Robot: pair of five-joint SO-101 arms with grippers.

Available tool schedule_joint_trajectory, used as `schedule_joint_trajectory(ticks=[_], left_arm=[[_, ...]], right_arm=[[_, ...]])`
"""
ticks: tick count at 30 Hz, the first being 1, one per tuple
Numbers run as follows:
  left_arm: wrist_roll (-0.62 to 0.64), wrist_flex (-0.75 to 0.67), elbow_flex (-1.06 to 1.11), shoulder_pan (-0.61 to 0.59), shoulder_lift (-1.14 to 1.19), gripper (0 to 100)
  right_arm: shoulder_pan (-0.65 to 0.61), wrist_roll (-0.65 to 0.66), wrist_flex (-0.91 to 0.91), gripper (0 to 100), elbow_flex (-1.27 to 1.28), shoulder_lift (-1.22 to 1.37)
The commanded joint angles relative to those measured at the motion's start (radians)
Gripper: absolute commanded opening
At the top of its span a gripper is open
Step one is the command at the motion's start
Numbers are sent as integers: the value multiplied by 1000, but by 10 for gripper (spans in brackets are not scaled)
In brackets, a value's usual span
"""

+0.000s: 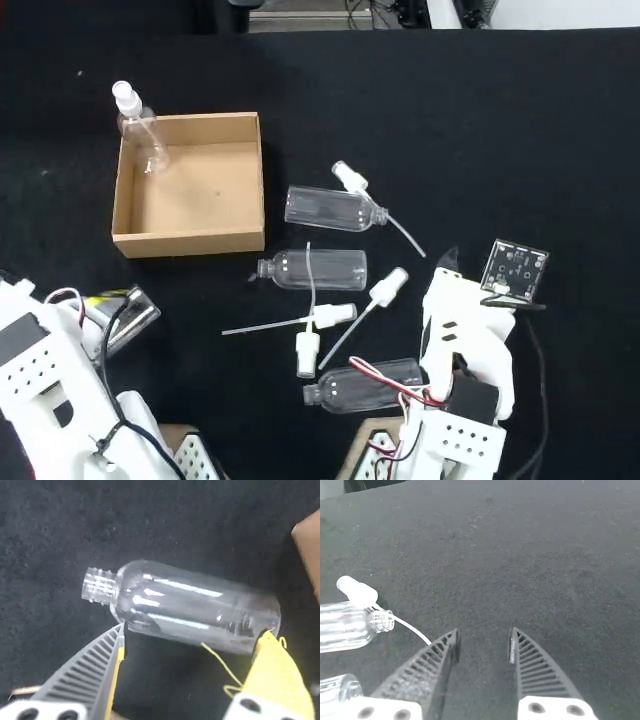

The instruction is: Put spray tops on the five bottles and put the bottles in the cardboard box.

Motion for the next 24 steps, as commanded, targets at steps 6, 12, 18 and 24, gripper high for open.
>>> schedule_joint_trajectory(ticks=[6,12,18,24], left_arm=[[72,-238,84,-127,6,388],[140,-322,67,-143,5,388],[203,-388,68,-90,5,388],[173,-135,-102,-91,5,391]], right_arm=[[-18,-3,-29,138,-25,-96],[-18,-3,-31,138,-25,-96],[-18,-3,-31,138,-25,-96],[-18,-3,-32,138,-25,-96]])
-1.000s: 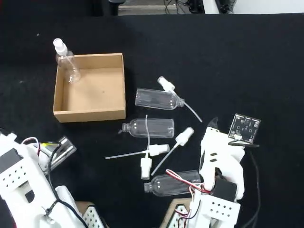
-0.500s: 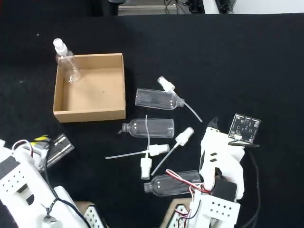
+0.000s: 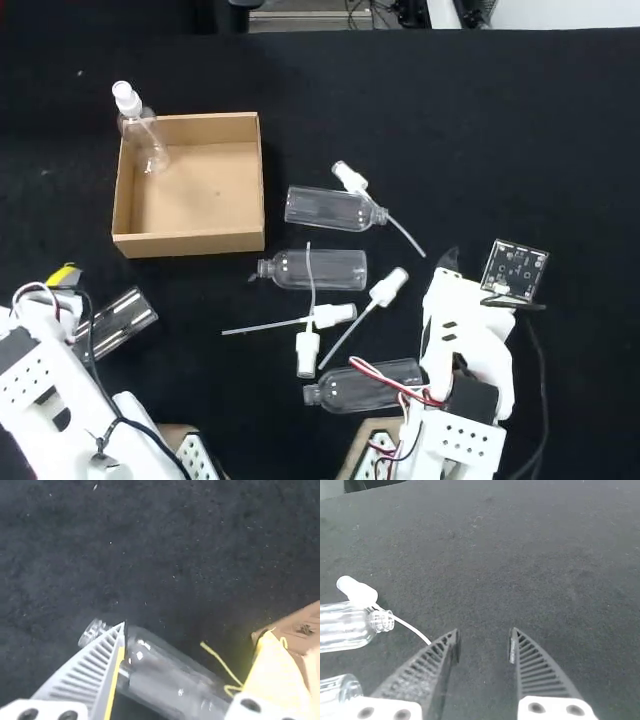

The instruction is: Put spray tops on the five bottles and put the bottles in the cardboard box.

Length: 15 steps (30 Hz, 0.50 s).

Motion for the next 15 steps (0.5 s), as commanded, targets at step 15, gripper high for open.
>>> schedule_joint_trajectory(ticks=[15], left_arm=[[-167,284,-222,-120,341,389]], right_arm=[[-18,-3,-29,138,-30,-96]])
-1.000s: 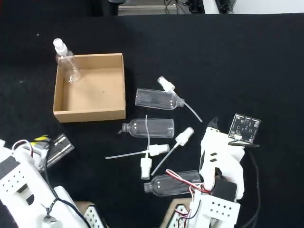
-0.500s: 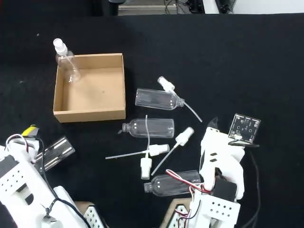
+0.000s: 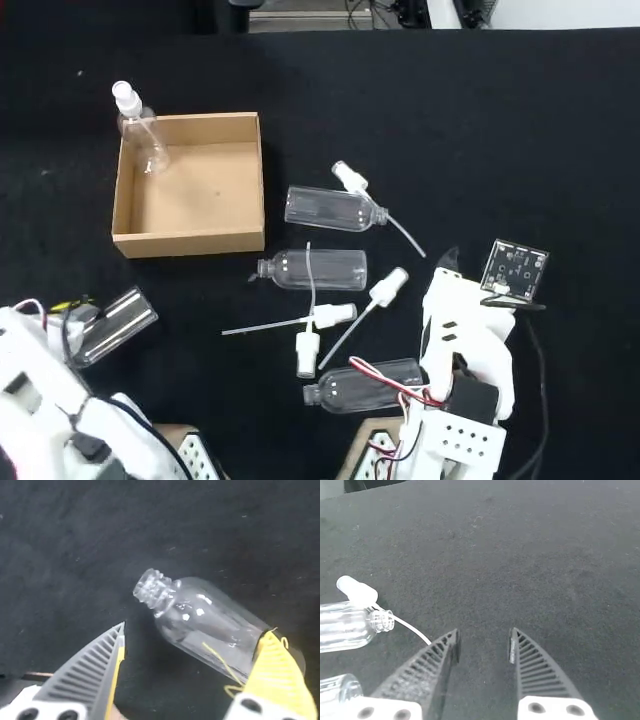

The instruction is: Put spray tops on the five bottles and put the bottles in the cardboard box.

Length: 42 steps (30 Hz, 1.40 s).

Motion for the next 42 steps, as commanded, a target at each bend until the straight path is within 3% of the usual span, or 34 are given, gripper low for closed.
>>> schedule_joint_trajectory(ticks=[1,9,15,25,28,33,39,42], left_arm=[[-6,6,-114,-15,189,389],[49,-8,-288,-18,436,389],[133,-189,-298,-21,463,389],[235,-356,-302,61,463,389],[233,-293,-331,51,451,389],[213,-15,-452,-4,443,390],[26,226,-479,-7,445,390],[-55,247,-449,2,443,390]], right_arm=[[-18,-3,-29,138,-30,-96],[-18,-3,-29,138,-30,-96],[-18,-3,-31,138,-28,-96],[-18,-3,-31,138,-27,-96],[-18,-3,-31,138,-27,-96],[-18,-3,-32,138,-28,-96],[-18,-3,-34,138,-28,-96],[-18,-3,-34,138,-28,-96]])
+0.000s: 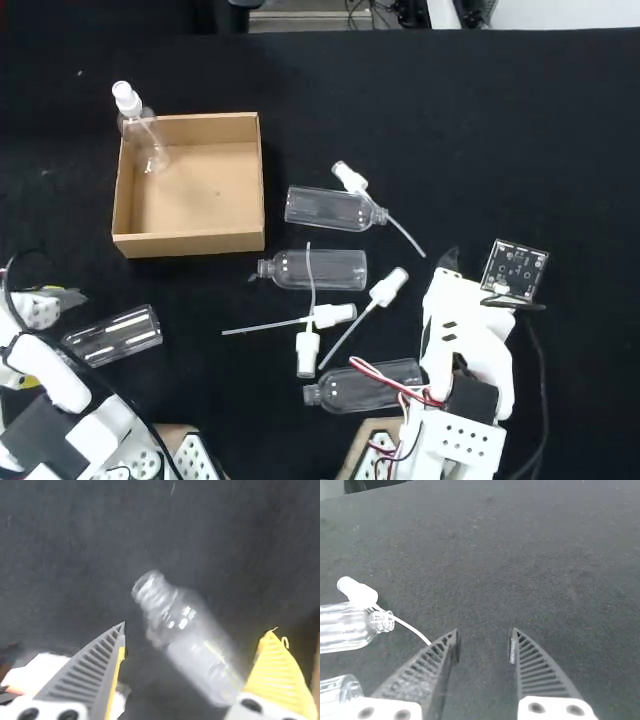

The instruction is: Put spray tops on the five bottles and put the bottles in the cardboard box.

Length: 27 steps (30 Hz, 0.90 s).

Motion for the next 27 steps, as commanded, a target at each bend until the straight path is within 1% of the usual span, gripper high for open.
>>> schedule_joint_trajectory(ticks=[1,5,10,20,22,24,27], left_arm=[[-107,29,-5,5,-20,390],[-106,-87,76,2,-20,390],[-101,-169,188,7,-20,390],[49,-466,285,5,-12,389],[63,-497,285,5,-12,389],[63,-499,286,16,-12,384],[60,-497,288,47,-9,317]], right_arm=[[-18,-3,-35,138,-28,-96],[-18,-3,-34,138,-28,-96],[-18,-3,-35,138,-28,-96],[-20,-3,-34,138,-27,-96],[-20,-3,-34,138,-27,-96],[-20,-3,-35,138,-27,-96],[-20,-3,-35,138,-27,-96]])
